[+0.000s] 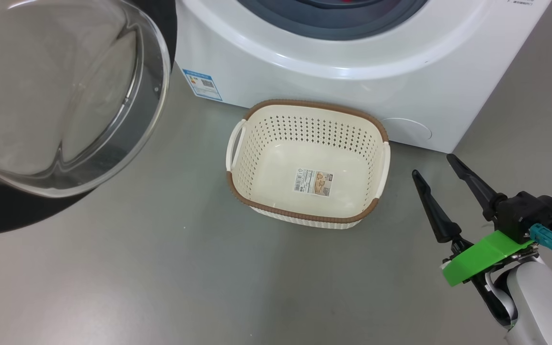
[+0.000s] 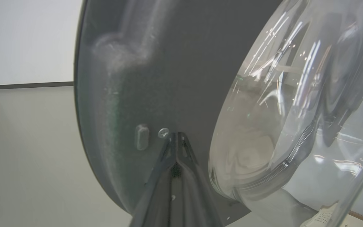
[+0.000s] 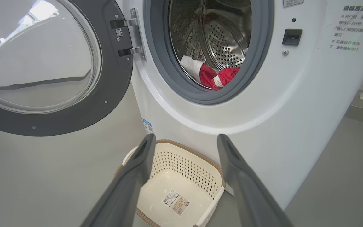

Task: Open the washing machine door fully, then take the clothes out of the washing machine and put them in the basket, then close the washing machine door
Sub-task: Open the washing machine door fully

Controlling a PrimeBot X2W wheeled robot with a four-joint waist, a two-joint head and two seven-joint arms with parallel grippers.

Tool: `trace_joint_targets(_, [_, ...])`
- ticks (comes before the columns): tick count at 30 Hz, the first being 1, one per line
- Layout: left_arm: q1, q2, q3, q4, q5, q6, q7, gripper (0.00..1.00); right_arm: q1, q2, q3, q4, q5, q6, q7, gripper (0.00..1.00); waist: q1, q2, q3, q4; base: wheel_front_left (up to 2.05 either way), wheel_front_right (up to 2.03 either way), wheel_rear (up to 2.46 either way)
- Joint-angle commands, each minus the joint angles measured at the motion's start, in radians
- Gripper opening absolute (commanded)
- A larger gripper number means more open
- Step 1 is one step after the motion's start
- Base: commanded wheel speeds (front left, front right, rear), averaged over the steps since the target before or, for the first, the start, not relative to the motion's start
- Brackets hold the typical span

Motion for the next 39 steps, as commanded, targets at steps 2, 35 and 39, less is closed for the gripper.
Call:
trace_joint_targets(2, [-0.025, 0.071, 0.037, -0.017, 0.013, 0.006, -0.006, 0.00, -0.015, -0.001, 0.023, -0.024, -0.019, 0.002, -0.012, 1.00, -0.0001, 0.0000, -0.002, -0.002, 0.00, 0.00, 0.00])
trace_joint_targets(35, [0.263, -0.076, -0.153, -0.260, -0.091, -0.004, -0.006, 1.00, 0.059, 0.027, -0.007, -0.017, 0.008, 0.002, -0.012, 1.00, -0.0001, 0.0000, -0.111, -0.030, 0.00, 0.00, 0.00])
trace_joint_targets(39, [0.321, -0.077, -0.213, -0.318, -0.118, -0.004, -0.006, 1.00, 0.074, 0.030, -0.018, -0.020, 0.010, 0.002, -0.012, 1.00, -0.0001, 0.0000, -0.124, -0.052, 0.00, 0.00, 0.00])
